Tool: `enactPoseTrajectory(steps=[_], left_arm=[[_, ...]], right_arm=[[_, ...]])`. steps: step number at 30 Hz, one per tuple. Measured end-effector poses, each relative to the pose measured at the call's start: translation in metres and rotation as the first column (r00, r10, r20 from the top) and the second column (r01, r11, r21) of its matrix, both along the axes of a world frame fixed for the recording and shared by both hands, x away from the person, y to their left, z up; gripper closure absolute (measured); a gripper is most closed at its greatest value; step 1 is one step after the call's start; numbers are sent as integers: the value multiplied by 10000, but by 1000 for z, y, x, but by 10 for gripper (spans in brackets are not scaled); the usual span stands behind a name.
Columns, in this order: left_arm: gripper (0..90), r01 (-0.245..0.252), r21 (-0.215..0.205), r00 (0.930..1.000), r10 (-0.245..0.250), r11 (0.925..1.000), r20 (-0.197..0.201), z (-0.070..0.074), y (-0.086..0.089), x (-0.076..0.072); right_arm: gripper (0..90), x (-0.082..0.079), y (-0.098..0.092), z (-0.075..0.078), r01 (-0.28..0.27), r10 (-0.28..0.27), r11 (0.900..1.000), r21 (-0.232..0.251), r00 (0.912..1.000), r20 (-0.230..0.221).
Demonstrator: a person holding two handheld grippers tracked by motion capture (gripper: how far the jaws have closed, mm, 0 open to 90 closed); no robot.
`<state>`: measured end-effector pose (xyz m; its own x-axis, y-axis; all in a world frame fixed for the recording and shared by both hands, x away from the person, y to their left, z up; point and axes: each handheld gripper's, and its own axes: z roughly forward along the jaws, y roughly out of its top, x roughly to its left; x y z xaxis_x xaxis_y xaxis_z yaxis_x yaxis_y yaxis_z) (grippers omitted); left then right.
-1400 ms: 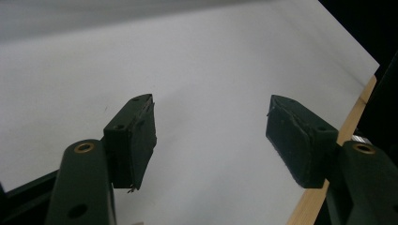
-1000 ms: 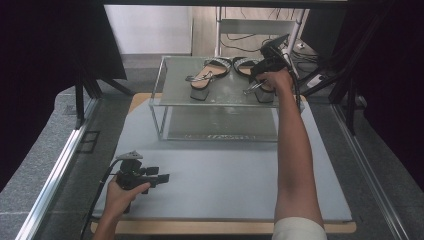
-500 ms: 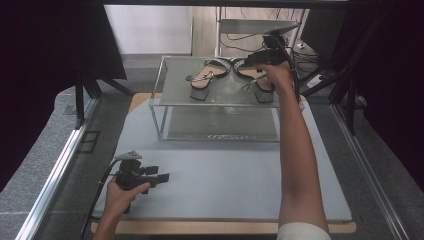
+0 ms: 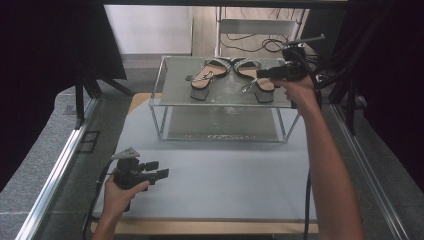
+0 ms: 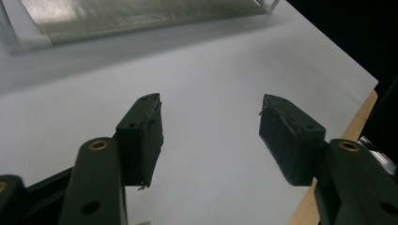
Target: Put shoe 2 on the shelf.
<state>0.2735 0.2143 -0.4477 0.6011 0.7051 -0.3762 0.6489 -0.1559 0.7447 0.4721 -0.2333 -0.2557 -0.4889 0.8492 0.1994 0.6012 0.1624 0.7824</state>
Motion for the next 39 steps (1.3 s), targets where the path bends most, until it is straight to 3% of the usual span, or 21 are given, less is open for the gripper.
enactPoseTrajectory(steps=[5,7,9,14,18,20,22,25,27,33,39], left_arm=[[444,-278,-73,9987,281,9996,419,16,-4,7],[444,-384,177,9972,371,9991,649,22,-8,12],[440,-337,496,9964,297,9982,797,29,-12,20],[445,-456,814,9912,350,9956,1276,54,-23,42],[567,-905,825,9841,764,9925,1603,75,-26,65],[648,-1046,677,9832,930,9922,1572,85,-27,79],[733,-1095,786,9849,975,9909,1433,93,-29,93],[831,-1192,966,9861,1064,9882,1278,102,-35,115],[875,-1281,867,9866,1180,9880,1128,107,-40,129],[900,-1619,1028,9845,1535,9814,854,113,-55,166],[900,-1553,1592,9861,1434,9749,842,111,-77,191]], right_arm=[[546,-27,-29,-11,1,3,9998,-195,9999,173],[593,-32,-40,-17,33,-29,9997,-237,9999,169],[654,-33,-49,-25,79,-76,9997,-245,9999,139],[761,-32,-62,-44,161,-159,9989,-434,9999,63],[795,-34,-65,-56,157,-152,9984,-534,9998,104],[797,-34,-66,-61,134,-131,9978,-642,9999,58],[800,-35,-68,-65,204,-197,9974,-696,9998,100],[813,-32,-70,-67,452,-443,9980,-444,9988,216],[818,-29,-70,-68,603,-594,9977,-306,9978,286],[825,-18,-66,-75,925,-910,9949,-395,9951,380],[824,-7,-59,-83,995,-985,9941,-434,9948,244]])
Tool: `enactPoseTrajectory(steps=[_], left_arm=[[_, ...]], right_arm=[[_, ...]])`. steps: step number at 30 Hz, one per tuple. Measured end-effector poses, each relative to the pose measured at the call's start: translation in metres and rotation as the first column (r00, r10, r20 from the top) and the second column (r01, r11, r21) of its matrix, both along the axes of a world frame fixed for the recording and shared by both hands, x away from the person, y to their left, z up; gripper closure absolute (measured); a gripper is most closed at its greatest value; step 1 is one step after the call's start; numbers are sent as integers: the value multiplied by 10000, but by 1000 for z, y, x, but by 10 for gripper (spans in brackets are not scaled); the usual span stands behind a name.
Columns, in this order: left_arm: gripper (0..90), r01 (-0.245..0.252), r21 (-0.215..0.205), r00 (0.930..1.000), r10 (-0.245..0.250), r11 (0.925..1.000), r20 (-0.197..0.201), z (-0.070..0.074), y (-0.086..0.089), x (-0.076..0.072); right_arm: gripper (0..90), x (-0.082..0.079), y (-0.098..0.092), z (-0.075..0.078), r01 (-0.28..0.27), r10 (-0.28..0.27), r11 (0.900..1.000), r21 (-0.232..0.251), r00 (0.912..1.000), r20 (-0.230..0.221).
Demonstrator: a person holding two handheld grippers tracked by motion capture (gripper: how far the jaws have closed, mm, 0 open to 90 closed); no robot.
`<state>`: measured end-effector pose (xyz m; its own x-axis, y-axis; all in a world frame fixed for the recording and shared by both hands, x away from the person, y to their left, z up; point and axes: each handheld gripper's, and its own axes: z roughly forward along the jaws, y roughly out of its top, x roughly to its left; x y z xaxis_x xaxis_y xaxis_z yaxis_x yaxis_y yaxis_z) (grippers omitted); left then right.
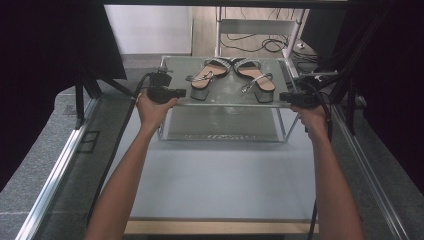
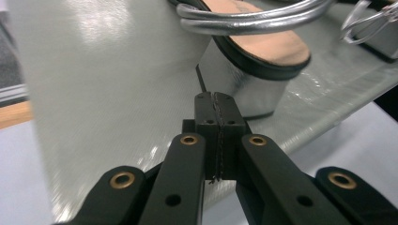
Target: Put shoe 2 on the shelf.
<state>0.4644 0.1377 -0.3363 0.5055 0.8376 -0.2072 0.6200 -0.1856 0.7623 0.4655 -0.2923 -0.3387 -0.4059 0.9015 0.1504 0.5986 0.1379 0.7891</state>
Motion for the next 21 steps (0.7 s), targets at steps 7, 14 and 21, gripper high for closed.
enactPoseTrajectory(steps=[7,14,21], left_arm=[[900,43,341,9999,-38,9994,-141,-4,-13,12],[900,386,190,9991,-383,9991,-177,-4,-23,10],[900,1010,31,9946,-1009,9949,-249,-5,-55,7]], right_arm=[[856,5,23,-4,99,-97,9986,-526,9999,27],[894,2,38,0,-232,230,9954,-932,9997,-37],[897,0,57,1,-730,731,9908,-1144,9973,-36]])
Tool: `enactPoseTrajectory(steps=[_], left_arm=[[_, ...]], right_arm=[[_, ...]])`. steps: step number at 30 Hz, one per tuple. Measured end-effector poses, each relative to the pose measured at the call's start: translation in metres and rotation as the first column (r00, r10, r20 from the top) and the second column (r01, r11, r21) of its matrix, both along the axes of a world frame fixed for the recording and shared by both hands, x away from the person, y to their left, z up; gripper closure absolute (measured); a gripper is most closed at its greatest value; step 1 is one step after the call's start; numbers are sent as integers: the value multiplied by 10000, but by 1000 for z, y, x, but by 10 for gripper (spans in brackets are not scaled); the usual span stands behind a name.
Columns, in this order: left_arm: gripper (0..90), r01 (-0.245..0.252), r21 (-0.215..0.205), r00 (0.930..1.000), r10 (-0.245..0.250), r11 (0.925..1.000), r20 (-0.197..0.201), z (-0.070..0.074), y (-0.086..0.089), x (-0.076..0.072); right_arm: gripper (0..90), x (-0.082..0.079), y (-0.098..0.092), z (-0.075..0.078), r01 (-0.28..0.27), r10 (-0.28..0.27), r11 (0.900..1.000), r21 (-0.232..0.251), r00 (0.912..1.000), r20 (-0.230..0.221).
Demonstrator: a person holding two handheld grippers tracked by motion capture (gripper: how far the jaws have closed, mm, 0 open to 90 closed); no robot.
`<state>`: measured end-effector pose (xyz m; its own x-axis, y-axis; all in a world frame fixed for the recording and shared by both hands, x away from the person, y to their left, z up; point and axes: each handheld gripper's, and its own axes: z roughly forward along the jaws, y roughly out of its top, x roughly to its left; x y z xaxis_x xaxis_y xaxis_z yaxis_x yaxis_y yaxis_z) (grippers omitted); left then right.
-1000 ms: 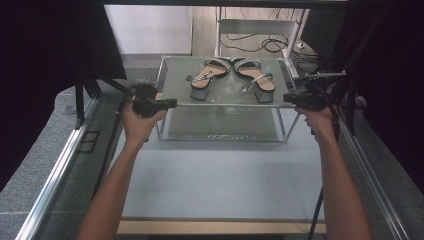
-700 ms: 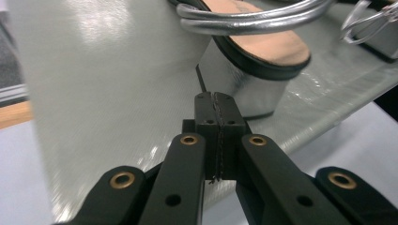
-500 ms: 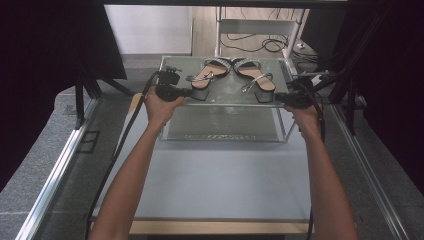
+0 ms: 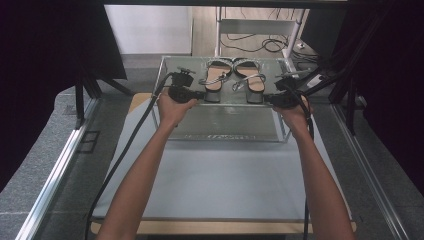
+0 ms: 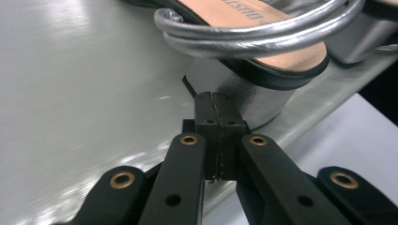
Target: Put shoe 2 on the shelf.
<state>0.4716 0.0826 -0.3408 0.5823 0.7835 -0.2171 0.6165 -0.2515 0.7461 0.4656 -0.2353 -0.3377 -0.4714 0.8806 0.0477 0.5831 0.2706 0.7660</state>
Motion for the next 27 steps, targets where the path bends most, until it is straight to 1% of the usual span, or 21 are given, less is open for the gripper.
enactPoseTrajectory(steps=[3,6,9,13,14,15,16,17,19,20,23,25,27], left_arm=[[900,156,-3,9999,-156,9999,16,0,-12,-1],[900,201,-149,9998,-202,9997,-43,0,-21,-1],[900,251,-105,9996,-252,9996,-123,1,-28,0],[900,286,-87,9996,-286,9996,-39,1,-38,-2],[900,302,-21,9995,-302,9995,-7,1,-40,-2],[899,339,171,9994,-340,9993,51,2,-42,-2],[892,335,274,9994,-338,9991,88,2,-41,-2],[871,352,288,9994,-353,9990,29,3,-40,-2],[809,324,181,9994,-326,9993,121,4,-35,-1],[801,262,162,9994,-265,9995,202,5,-32,-2],[784,230,-88,9989,-226,9997,409,11,-22,-7],[771,322,-87,9979,-316,9994,559,15,-15,-13],[752,376,-113,9974,-368,9992,622,17,-7,-20]], right_arm=[[898,0,7,0,-201,201,9998,-92,9998,-14],[898,0,11,0,-311,311,9995,-29,9995,-28],[898,0,13,-1,-349,349,9994,42,9994,14],[898,0,16,-2,-377,377,9992,129,9993,19],[897,0,17,-2,-372,372,9992,138,9993,27],[898,0,18,-3,-363,363,9993,115,9993,59],[897,0,19,-2,-360,359,9993,51,9993,85],[897,0,19,-2,-362,363,9993,-20,9993,113],[891,-1,20,-2,-397,400,9991,-142,9990,191],[885,-2,19,-2,-423,428,9989,-186,9988,247],[873,-6,16,-2,-518,517,9987,21,9983,280],[870,-10,13,0,-573,566,9982,170,9977,360],[863,-17,10,2,-626,612,9977,262,9969,500]])
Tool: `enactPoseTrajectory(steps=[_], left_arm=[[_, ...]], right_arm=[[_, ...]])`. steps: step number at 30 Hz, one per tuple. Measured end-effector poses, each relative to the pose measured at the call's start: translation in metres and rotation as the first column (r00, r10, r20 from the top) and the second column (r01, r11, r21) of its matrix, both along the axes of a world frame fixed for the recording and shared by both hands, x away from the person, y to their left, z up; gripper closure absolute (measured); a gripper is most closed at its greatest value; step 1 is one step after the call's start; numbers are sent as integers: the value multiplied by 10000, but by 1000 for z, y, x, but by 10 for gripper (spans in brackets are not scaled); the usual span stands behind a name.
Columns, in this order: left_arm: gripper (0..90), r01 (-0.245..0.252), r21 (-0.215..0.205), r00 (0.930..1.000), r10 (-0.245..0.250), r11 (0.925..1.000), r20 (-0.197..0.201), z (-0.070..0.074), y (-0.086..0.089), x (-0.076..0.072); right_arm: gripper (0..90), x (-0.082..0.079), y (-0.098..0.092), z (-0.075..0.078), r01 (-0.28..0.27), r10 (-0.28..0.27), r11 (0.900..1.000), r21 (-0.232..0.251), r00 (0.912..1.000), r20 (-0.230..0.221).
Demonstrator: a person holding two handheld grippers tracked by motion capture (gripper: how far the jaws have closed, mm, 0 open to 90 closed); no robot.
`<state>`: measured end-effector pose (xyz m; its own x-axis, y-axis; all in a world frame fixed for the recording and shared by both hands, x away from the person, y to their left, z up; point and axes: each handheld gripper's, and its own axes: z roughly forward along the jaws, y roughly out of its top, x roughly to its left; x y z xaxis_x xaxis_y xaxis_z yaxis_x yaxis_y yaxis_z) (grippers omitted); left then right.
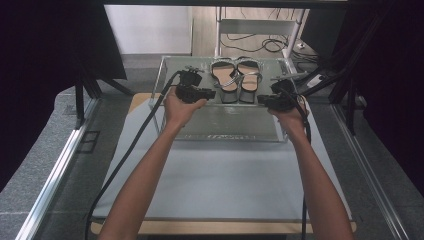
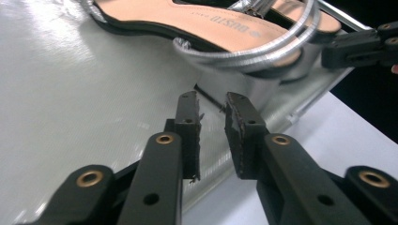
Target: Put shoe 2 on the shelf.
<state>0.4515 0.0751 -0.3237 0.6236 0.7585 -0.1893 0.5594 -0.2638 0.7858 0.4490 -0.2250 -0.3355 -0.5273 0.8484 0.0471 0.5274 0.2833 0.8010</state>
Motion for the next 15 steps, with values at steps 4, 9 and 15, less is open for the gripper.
enactPoseTrajectory(steps=[4,9,15], left_arm=[[702,142,-223,9998,-140,9996,112,0,15,-20],[634,573,-393,9977,-558,9976,383,-6,33,-55],[592,1169,-817,9911,-1110,9898,727,-23,58,-100]], right_arm=[[850,-18,-9,4,-143,137,9994,311,9997,212],[829,-45,-15,-4,-497,473,9975,511,9978,463],[783,-84,-25,-17,-1149,1064,9886,973,9904,887]])
